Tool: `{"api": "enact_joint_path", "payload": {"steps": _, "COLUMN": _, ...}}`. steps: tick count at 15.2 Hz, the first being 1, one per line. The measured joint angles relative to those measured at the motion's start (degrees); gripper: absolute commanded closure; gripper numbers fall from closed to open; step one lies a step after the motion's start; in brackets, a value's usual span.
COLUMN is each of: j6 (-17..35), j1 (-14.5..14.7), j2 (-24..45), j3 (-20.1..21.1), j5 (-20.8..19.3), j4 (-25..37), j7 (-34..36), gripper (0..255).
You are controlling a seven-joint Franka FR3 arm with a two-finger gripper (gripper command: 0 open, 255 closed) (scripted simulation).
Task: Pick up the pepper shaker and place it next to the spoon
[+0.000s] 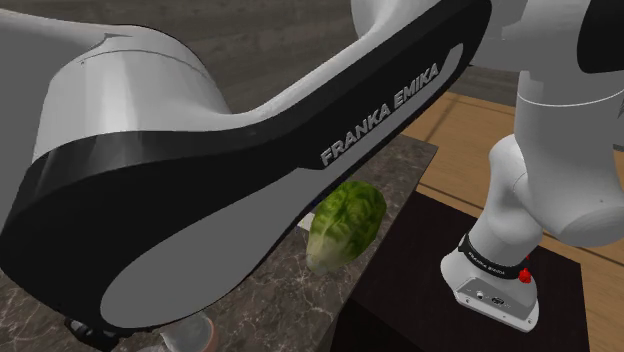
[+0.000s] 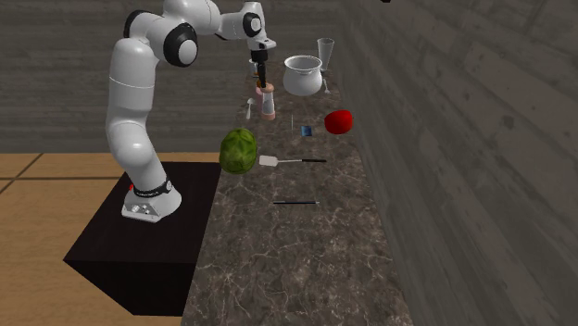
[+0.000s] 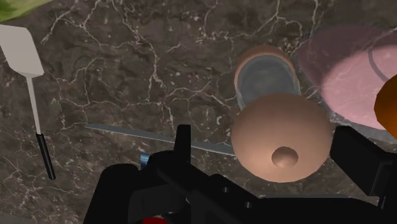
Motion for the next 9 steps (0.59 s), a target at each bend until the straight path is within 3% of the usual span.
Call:
{"api": "enact_joint_path", "payload": {"steps": 3, "j6": -3.86, "j1": 0.91, "j2": -0.07, "j3": 0.34, "j5": 0.31, "j4": 3.85, "j7": -0.27, "gripper": 0}}
{"api": "enact_joint_path", "payload": {"steps": 9, "j6": -4.77, "j1": 1.06, "j2": -0.04, "j3": 0.37, "j5": 0.37, "j4": 4.73, "j7": -0.41, "gripper": 0}}
